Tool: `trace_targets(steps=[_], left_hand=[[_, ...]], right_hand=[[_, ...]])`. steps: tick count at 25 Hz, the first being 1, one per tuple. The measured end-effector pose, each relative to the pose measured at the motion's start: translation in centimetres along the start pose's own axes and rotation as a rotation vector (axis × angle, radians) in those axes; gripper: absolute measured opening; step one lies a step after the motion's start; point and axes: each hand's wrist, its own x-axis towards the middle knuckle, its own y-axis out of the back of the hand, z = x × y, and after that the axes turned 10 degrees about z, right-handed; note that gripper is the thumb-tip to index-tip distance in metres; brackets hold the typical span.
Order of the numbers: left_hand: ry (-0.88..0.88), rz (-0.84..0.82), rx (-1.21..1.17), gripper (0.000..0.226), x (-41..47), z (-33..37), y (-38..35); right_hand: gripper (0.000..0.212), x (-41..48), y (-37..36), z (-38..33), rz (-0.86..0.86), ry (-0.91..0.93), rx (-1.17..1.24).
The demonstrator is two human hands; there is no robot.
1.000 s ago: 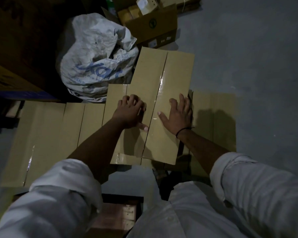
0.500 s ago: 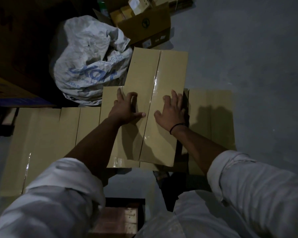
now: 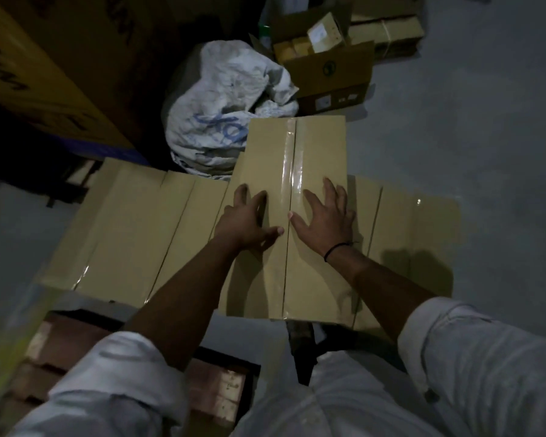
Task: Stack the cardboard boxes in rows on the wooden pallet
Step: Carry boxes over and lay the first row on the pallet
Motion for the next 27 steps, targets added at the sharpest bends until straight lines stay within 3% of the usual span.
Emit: trace_targets(steps=[13, 21, 27], left_hand=[[0.51, 0.241, -0.053, 0.107, -27.2, -13.8, 2.8], [0.806, 0.333, -0.187, 0.11, -43.6, -15.6, -4.3], [0.96, 0.381, -0.397, 0.107, -50.9, -14.8, -11.2]], right_hand=[[0.056, -17.6, -3.2, -14.4, -0.209, 0.552, 0.086], [0.059, -30.0, -4.3, -16.3, -0.345, 0.854, -0.027], [0.057, -35.9, -6.5, -15.7, -0.42, 1.03, -0.148]])
